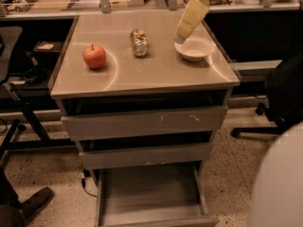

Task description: Place orange can into bottom drawer

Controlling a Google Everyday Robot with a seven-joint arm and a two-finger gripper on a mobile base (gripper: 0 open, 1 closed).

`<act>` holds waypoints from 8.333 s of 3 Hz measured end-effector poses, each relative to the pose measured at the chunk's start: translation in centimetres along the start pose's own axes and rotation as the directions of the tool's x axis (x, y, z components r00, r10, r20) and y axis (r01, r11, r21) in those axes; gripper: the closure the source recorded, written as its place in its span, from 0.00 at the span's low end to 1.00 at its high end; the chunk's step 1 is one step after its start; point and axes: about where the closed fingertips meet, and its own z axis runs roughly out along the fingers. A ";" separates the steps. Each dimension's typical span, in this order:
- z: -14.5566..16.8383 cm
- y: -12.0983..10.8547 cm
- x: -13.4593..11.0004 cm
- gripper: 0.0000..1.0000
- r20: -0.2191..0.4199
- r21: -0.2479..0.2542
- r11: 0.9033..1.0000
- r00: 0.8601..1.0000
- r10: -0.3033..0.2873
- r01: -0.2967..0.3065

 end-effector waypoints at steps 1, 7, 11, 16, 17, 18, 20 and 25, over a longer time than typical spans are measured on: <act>-0.5 -0.8 -0.9 0.00 0.025 0.020 1.000 1.000 -0.003 0.002; 7.0 -3.0 -7.6 0.00 0.076 -0.027 1.000 0.997 0.017 -0.015; 15.1 -5.6 -11.0 0.00 0.120 -0.056 0.995 0.989 0.086 -0.080; 19.0 -5.9 -12.9 0.00 0.095 -0.042 0.984 0.980 0.177 -0.174; 19.6 -5.4 -13.9 0.00 0.040 -0.001 0.979 0.978 0.206 -0.206; 19.7 -5.4 -13.9 0.00 0.040 -0.002 0.978 0.978 0.206 -0.206; 22.8 -4.9 -12.6 0.00 0.025 -0.068 0.965 0.967 0.254 -0.252; 25.3 -2.2 -14.8 0.00 -0.046 -0.079 0.977 0.980 0.196 -0.199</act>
Offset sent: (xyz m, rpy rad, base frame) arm 0.0078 0.0023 0.0117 0.0147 -0.0313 -0.0016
